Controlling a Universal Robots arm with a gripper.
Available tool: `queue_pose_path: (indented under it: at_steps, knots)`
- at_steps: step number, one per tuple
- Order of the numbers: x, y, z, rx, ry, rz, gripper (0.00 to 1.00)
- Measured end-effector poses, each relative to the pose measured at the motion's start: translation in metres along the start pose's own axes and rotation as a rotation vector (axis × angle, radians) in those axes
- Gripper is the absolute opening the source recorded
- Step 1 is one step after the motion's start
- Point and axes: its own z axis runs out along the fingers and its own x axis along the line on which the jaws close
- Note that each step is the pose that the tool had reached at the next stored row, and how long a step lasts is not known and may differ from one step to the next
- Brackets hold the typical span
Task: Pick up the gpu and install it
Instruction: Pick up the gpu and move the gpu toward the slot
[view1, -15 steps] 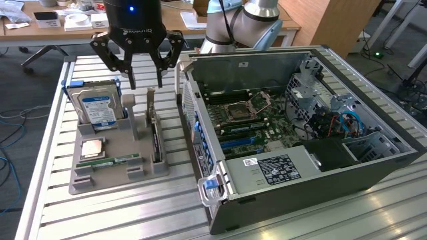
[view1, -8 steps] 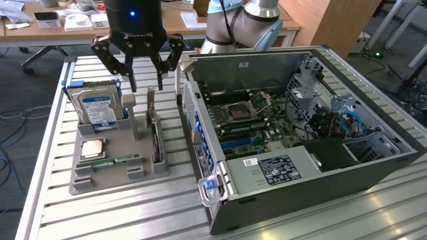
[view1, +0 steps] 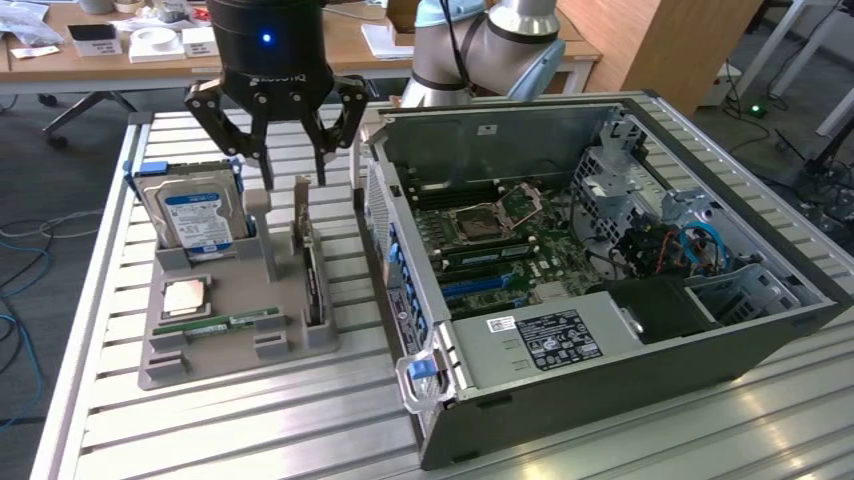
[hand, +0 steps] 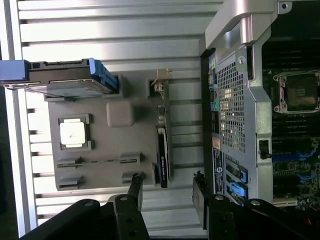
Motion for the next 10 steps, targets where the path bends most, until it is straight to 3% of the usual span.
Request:
queue_pose_path:
  at_steps: [10]
  knots:
    - [0.0002, -0.0003, 0.0087, 0.0001, 0.0001, 0.0, 0.53]
